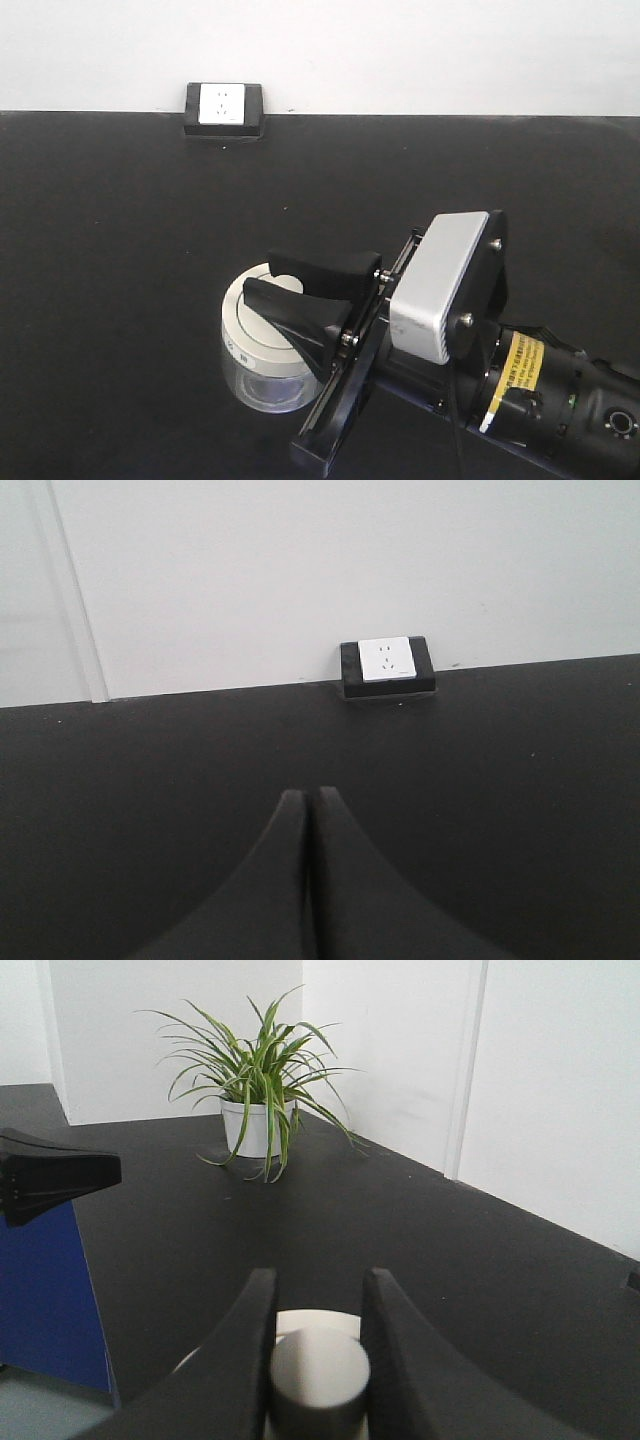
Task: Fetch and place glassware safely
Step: 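Carry the jar over the black counter near the potted plant, then lower the held jar onto the black counter with the right gripper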
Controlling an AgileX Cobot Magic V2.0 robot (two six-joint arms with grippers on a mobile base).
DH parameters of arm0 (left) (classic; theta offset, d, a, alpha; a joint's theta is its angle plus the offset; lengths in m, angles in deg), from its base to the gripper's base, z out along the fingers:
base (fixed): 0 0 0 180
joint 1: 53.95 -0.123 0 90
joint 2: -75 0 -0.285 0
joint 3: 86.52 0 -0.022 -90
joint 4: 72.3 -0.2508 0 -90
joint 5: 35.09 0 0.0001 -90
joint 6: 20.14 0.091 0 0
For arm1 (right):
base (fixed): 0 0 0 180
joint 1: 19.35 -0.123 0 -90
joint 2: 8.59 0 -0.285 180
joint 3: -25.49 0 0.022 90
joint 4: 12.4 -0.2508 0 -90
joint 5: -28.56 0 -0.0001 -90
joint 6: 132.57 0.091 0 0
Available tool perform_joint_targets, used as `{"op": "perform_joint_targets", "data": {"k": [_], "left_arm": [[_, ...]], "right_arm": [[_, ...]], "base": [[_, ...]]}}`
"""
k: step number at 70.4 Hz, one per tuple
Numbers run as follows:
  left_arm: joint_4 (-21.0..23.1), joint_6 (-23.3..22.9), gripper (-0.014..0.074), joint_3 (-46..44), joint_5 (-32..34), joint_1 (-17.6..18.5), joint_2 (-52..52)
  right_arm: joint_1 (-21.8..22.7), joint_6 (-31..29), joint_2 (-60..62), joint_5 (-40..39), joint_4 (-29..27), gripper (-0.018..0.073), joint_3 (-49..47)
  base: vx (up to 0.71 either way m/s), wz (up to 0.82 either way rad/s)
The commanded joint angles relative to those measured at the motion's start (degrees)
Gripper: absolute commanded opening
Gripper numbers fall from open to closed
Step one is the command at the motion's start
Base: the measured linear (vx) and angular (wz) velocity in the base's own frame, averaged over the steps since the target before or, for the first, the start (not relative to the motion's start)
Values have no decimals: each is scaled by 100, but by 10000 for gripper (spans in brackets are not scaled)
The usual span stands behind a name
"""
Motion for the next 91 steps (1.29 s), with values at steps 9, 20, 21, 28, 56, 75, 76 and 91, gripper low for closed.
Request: {"op": "perform_joint_targets", "data": {"k": [9,20,21,28,56,75,76,91], "left_arm": [[42,-52,-7,-151,402,25,58],[42,-52,-7,-151,402,25,58],[42,-52,-7,-151,402,25,58],[42,-52,-7,-151,402,25,58],[42,-52,-7,-151,402,25,58],[42,-52,-7,-151,402,25,58],[42,-52,-7,-151,402,25,58],[42,-52,-7,-151,402,25,58]], "right_arm": [[10,-36,139,-571,-86,-3,-181],[10,-36,139,-571,-86,-3,-181],[10,-36,139,-571,-86,-3,-181],[10,-36,139,-571,-86,-3,-181],[10,-36,139,-577,-86,-3,-181],[16,-42,139,-565,-177,-3,-188],[16,-47,139,-546,-218,-3,-193],[172,-258,139,-228,-570,-1,-199]], "base": [[0,0],[0,0],[0,0],[0,0],[0,0],[0,0],[0,0],[0,0]]}}
